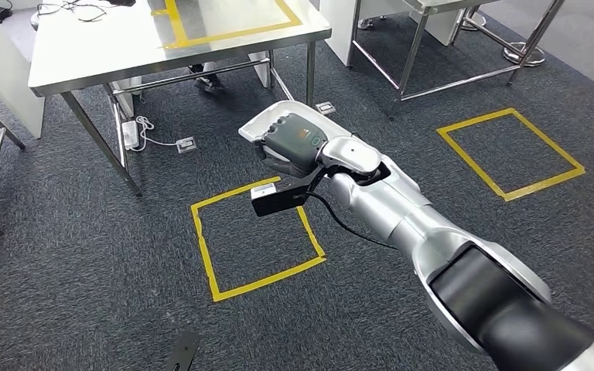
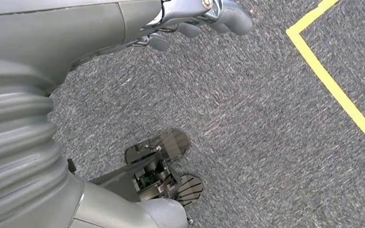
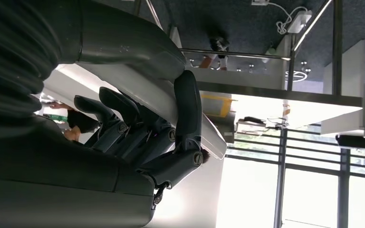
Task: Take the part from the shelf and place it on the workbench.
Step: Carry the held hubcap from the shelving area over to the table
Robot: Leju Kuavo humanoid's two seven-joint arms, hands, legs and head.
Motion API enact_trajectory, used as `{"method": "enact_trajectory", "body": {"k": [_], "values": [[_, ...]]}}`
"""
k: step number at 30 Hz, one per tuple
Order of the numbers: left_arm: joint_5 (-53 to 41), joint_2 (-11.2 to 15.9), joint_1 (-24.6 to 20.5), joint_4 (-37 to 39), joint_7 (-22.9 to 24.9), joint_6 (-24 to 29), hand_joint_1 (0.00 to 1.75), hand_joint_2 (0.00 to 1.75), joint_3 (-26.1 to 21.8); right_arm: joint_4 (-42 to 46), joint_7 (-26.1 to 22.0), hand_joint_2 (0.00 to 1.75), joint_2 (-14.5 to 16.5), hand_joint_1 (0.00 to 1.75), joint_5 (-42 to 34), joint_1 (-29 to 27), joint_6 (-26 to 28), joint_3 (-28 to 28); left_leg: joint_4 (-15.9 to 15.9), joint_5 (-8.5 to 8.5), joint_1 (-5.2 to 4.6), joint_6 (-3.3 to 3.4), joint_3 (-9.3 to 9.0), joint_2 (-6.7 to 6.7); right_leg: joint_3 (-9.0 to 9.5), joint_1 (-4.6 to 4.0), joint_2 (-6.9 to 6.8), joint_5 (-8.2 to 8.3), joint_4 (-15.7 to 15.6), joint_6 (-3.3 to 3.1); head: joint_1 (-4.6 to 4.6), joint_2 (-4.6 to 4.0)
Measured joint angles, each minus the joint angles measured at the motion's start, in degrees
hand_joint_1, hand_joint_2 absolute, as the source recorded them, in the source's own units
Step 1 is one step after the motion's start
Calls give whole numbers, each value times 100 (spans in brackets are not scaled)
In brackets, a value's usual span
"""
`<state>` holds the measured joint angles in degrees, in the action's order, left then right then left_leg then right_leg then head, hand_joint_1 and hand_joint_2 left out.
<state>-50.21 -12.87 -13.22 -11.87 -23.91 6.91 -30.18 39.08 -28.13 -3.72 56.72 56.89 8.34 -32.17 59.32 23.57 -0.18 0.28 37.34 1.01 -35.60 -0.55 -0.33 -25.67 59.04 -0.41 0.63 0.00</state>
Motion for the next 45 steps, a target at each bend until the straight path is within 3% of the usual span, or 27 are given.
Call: {"method": "enact_trajectory", "body": {"k": [3, 6, 7, 8, 10, 12, 14, 17, 19, 21, 22, 23, 24, 26, 28, 30, 33, 34, 36, 37, 38, 39, 40, 42, 43, 45], "values": [[-1, 5, 0, -3, 2, 0, 0, 175, 0, 13, -61, 175, 1, 175, -31, 1, -31, 45, 274, 177, 8, -96, 117, -23, 66, 39, -9, 27, -63, -105, 5, 0], [-2, 10, 3, -2, 19, 0, 0, 175, 0, 11, -118, 175, 3, 175, -49, -19, -56, 73, 1321, 632, 37, -164, 644, -49, 103, 58, -10, 0, -69, -146, 7, 0], [-2, 11, 8, -2, 28, 0, 0, 175, 0, 7, -118, 175, 2, 175, -45, -34, -58, 76, 1548, 675, 44, -178, 778, -55, 114, 59, -10, -14, -67, -144, 7, 0], [-3, 13, 11, -2, 35, 0, 0, 175, 0, 2, -111, 175, 2, 175, -41, -46, -57, 82, 1564, 604, 48, -186, 808, -60, 129, 61, -9, -31, -63, -134, 7, 0], [-8, 16, 10, -2, 42, 0, 0, 175, 0, -15, -102, 175, 5, 175, -43, -56, -56, 102, 956, 207, 56, -183, 527, -76, 188, 71, -9, -83, -50, -98, 6, 0], [-19, 17, 2, -1, 42, -4, 0, 175, 1, -37, -161, 175, 11, 175, -76, -48, -53, 127, 243, -41, 49, -149, 138, -89, 233, 59, -9, -148, -28, -40, 5, 0], [-28, 17, -5, 0, 40, -28, 0, 175, 2, -64, -279, 175, 13, 175, -143, -44, -62, 158, 12, -19, 31, -80, 0, -87, 243, 42, -10, -184, -25, 18, 6, 0], [-41, 15, -8, -1, 31, -78, 0, 175, 2, -118, -403, 175, 11, 175, -203, -37, -169, 220, -12, 10, 41, 42, -29, -72, 239, 54, -12, -259, 33, 115, 2, 0], [-59, 13, -15, -2, 27, -92, 0, 175, 2, -175, -455, 175, 7, 175, -223, -18, -310, 246, -25, 30, 63, 102, -65, -71, 7, 69, -1, -476, 489, 182, -16, 0], [-68, 13, -19, -2, 31, -92, 0, 175, 2, -245, -510, 175, 4, 175, -265, -31, -444, 266, -21, 55, 62, 133, -77, -69, -454, 76, 3, -749, 1273, 223, -29, 0], [-69, 13, -16, -2, 34, -92, 0, 175, 2, -282, -534, 175, 2, 175, -284, -60, -478, 278, -18, 68, 61, 140, -85, -64, -647, 80, 3, -782, 1546, 229, -30, 0], [-70, 13, -13, -2, 38, -92, 0, 175, 2, -312, -551, 175, 0, 175, -299, -91, -491, 290, -14, 83, 61, 142, -97, -55, -747, 82, 3, -709, 1623, 224, -34, 0], [-72, 13, -11, -2, 39, -92, 0, 175, 2, -338, -554, 175, -2, 175, -314, -114, -503, 307, -8, 100, 60, 137, -117, -43, -724, 83, 4, -524, 1451, 207, -37, 0], [-72, 9, -11, -2, 40, -92, 0, 175, 2, -373, -517, 175, -4, 175, -329, -118, -547, 348, 0, 142, 55, 110, -164, -25, -420, 70, 5, -61, 654, 144, -41, 0], [-72, 4, -16, -2, 37, -99, 0, 175, 2, -390, -472, 175, -3, 175, -307, -100, -579, 376, 4, 187, 40, 55, -188, -23, -156, 34, 2, 148, 57, 82, -38, 0], [-73, -2, -15, -1, 33, -118, 0, 175, 2, -399, -455, 175, -9, 175, -255, -96, -576, 381, -12, 225, 36, -12, -205, -30, -95, 1, 3, 115, -53, 28, -38, 0], [-73, 0, -8, -10, 30, -144, 0, 175, 3, -401, -451, 175, -27, 175, -186, -94, -539, 382, 134, 345, 36, -107, -178, -55, 19, 59, 11, 88, -110, -72, -23, 0], [-73, 3, -9, -13, 30, -146, 0, 175, 3, -399, -450, 175, -28, 175, -168, -95, -527, 382, 373, 453, 41, -134, -70, -61, 72, 80, 13, 69, -125, -103, -13, 0], [-74, 5, -5, -9, 36, -146, 0, 175, 4, -399, -445, 175, -27, 175, -135, -119, -520, 382, 1110, 732, 60, -178, 325, -65, 154, 84, 17, -2, -126, -137, 3, 0], [-74, 6, 4, -7, 40, -146, 0, 175, 4, -399, -440, 175, -26, 175, -123, -144, -526, 382, 1429, 809, 67, -195, 525, -66, 197, 84, 20, -43, -126, -138, 1, 0], [-75, 7, 13, -4, 42, -146, 0, 175, 3, -399, -435, 175, -26, 175, -114, -169, -534, 382, 1577, 785, 70, -206, 647, -67, 245, 84, 24, -84, -124, -131, 2, 0], [-75, 7, 20, -3, 42, -145, 0, 175, 3, -399, -431, 175, -26, 175, -107, -188, -542, 382, 1500, 640, 72, -209, 656, -69, 300, 86, 27, -127, -123, -119, 2, 0], [-75, 8, 23, -2, 41, -145, 0, 175, 3, -399, -428, 175, -27, 175, -105, -197, -548, 382, 1204, 402, 74, -204, 552, -73, 363, 89, 29, -176, -121, -102, 2, 0], [-74, 10, 23, -1, 39, -144, 0, 175, 3, -399, -429, 175, -27, 175, -102, -195, -552, 382, 404, -21, 67, -175, 209, -89, 470, 82, 32, -288, -113, -51, 4, 0], [-73, 10, 23, 0, 37, -144, 0, 175, 3, -399, -430, 175, -28, 175, -98, -191, -551, 382, 131, -100, 63, -142, 72, -93, 505, 72, 35, -333, -115, -21, 3, 0], [-71, 9, 24, 2, 32, -140, 0, 175, 2, -398, -432, 175, -28, 175, -91, -194, -547, 382, -45, -30, 50, -55, -44, -91, 548, 48, 43, -371, -118, 41, -3, 0]]}}
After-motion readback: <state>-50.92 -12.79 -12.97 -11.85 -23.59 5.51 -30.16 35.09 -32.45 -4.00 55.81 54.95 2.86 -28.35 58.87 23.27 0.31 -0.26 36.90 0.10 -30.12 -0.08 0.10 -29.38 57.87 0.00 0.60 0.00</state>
